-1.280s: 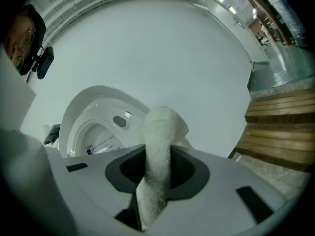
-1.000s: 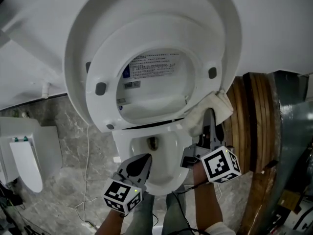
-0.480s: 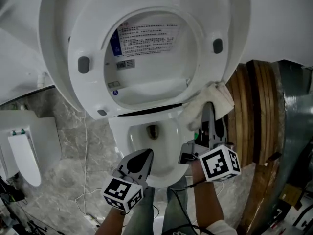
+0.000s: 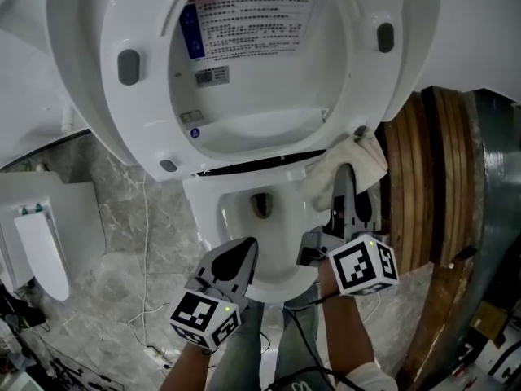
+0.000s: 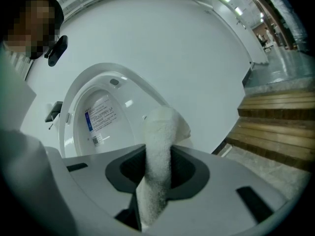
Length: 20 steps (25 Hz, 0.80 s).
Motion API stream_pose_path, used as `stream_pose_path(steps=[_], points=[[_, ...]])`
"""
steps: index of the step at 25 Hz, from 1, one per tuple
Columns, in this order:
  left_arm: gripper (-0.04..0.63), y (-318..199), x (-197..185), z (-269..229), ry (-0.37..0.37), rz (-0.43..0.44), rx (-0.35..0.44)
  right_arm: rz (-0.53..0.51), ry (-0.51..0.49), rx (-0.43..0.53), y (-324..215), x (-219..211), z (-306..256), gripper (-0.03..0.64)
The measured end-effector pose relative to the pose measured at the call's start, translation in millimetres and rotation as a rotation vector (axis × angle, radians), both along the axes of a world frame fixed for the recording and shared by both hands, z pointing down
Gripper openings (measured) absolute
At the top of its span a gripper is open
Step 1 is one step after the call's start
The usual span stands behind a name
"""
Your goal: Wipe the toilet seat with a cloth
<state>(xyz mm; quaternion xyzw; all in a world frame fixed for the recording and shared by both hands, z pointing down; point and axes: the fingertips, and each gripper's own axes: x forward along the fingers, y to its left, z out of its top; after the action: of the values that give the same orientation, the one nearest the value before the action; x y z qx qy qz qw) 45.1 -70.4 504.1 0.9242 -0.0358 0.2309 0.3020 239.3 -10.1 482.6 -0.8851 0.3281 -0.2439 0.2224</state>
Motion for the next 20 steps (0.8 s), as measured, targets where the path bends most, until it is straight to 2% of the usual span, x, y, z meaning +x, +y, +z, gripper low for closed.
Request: stream_pose_path(steps=[8,15,20], points=[[0.009,-5.2,-21.8,11.7,-0.023,-0.043,-0.004,-0.085,0.008,-0.068,-20.4,-22.3,28.6,0.1],[0.009,-19.3,-39.8,8.4,-0.018,-0.119,-0.005,-0.21,-0.008,-0.123,-50.3,-61.0,44.8,0.1],[0.009,-29.7,-55.9,6.0,-0.014,-0.165,0.001,-0.257,-0.013,-0.14,-64.1,-78.5,50.9,0.1]])
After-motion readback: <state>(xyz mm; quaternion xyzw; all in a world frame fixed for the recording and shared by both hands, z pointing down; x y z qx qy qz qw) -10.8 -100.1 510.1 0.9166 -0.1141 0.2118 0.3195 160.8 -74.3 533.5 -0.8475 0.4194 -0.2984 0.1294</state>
